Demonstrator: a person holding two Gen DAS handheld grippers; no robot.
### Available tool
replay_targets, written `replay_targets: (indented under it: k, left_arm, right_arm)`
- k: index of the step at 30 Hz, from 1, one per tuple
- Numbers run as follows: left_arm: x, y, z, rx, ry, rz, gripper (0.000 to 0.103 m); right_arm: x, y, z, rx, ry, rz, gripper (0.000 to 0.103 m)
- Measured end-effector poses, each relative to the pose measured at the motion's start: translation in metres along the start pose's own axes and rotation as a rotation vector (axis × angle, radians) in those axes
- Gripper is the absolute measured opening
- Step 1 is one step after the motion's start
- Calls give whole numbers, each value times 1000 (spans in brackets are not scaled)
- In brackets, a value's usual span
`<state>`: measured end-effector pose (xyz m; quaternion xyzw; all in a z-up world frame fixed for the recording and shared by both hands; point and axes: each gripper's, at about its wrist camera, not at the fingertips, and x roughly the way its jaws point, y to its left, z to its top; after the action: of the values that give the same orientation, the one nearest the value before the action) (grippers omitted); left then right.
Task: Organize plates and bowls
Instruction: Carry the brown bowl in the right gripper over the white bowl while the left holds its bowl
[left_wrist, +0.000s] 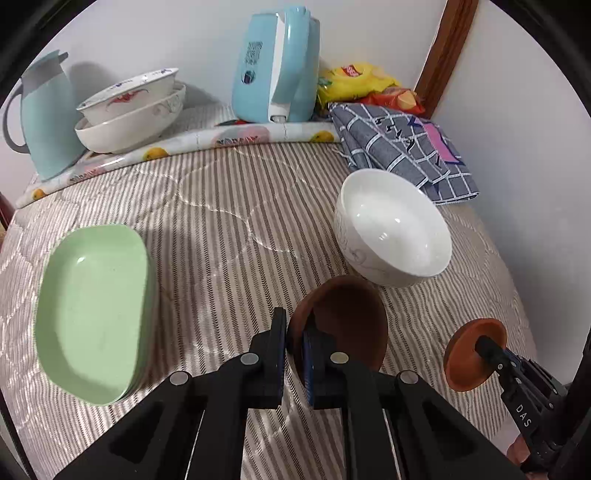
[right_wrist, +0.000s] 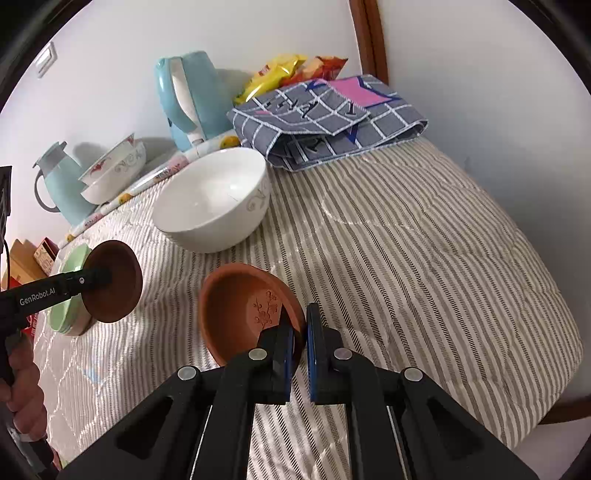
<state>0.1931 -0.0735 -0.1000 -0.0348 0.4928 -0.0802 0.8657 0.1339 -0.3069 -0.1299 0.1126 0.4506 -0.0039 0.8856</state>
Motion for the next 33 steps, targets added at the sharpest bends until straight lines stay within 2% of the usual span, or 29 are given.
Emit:
replay_targets:
  k: [15, 33]
  left_arm:
    - [-44, 14, -3, -9, -65, -11, 8]
    - [-65, 66, 21, -84, -113, 17, 8]
  right_arm:
    - [-46, 23, 5, -10, -78, -16, 6]
    - [-49, 47, 46, -25, -125, -33, 6]
